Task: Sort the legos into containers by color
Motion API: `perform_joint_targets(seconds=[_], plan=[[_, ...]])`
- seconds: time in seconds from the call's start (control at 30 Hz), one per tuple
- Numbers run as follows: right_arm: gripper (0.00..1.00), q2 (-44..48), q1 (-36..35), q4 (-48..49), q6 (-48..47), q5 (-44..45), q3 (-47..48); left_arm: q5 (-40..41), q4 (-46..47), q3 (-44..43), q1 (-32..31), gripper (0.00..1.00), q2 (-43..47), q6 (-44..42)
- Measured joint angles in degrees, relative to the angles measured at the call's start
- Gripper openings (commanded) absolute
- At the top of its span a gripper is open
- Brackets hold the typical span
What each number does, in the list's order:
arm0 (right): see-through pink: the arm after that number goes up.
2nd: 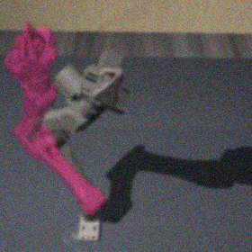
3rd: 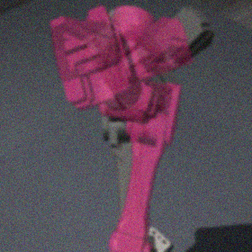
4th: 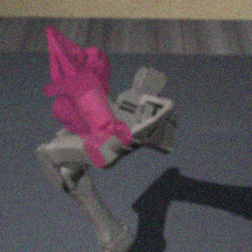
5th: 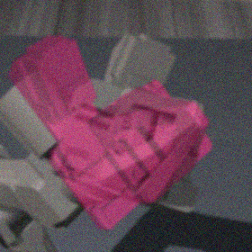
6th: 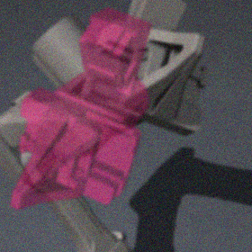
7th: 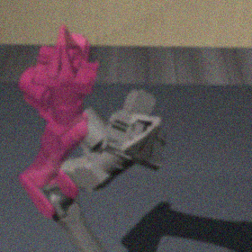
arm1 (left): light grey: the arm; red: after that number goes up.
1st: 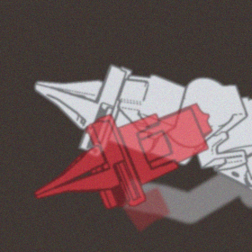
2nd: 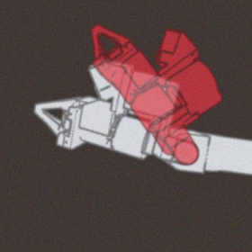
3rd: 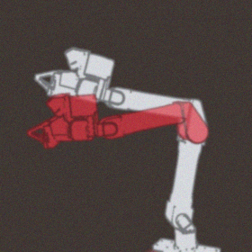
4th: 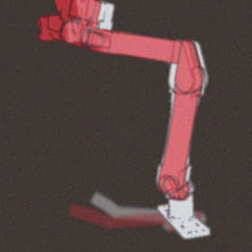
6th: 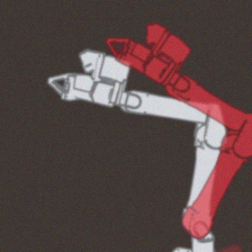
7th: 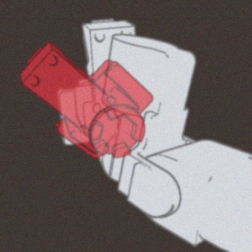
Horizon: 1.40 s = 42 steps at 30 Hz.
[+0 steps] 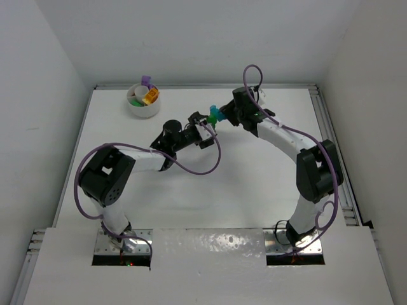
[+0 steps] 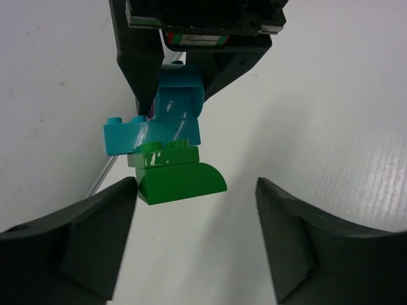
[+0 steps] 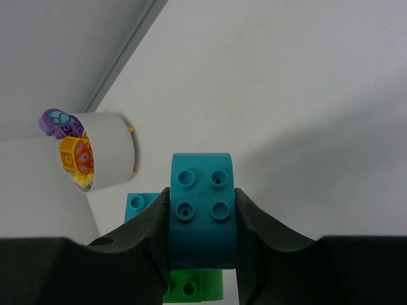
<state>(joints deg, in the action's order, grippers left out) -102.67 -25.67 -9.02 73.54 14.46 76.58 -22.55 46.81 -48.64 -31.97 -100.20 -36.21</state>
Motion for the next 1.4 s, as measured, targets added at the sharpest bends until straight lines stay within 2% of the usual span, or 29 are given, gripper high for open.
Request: perform_joint_targets(seconds=[0.07,0.2,0.3,0.43,0.57,0.63,0.67,0.7,0.73,1.03,1.23,1.4], plan=[[0.00,0.0,0.0,-0.1,0.0,-0.2,0.0,0.2,0.2,0.0,0.0,0.64,-0.2,-0.5],[0.00,0.0,0.0,-0.1,0.0,-0.5,0.0,0.4,0.4,0.0,0.0,0.71,-0.3,-1.2],[0.00,0.0,0.0,0.0,0.0,-1.4,0.0,0.3,0.3,0.0,0.0,0.71,-0.4,-1.6],[0.00,0.0,0.0,-0.1,0.0,-1.9,0.0,0.2,0.2,-0.2,0.0,0.66,-0.8,-2.6],[0.00,0.0,0.0,-0.5,0.0,-1.8,0.0,0.6,0.6,-0.5,0.0,0.36,-1.1,-3.3],[0.00,0.0,0.1,-0.5,0.1,-1.8,0.0,0.9,0.7,-0.5,0.0,0.27,-1.1,-3.5],[0.00,0.0,0.1,-0.5,0.1,-1.7,0.0,1.0,0.7,-0.5,0.0,0.17,-1.1,-3.4],[0.00,0.0,0.1,-0.4,0.2,-1.7,0.0,1.1,0.8,-0.5,0.0,0.12,-1.1,-3.4],[0.00,0.0,0.1,-0.3,0.2,-1.7,0.0,1.3,0.9,-0.5,0.0,0.00,-1.1,-3.3],[0.00,0.1,0.7,0.1,0.1,-1.4,-0.9,3.8,0.1,-0.5,-0.2,0.00,-1.1,-1.9],[0.00,2.8,4.3,-0.5,-0.3,-2.2,-6.5,3.8,-7.6,0.5,0.3,0.00,0.3,-1.7],[0.00,3.9,6.8,-0.3,-1.7,-1.1,-7.0,3.5,-13.5,1.4,1.3,0.00,1.8,-1.9]])
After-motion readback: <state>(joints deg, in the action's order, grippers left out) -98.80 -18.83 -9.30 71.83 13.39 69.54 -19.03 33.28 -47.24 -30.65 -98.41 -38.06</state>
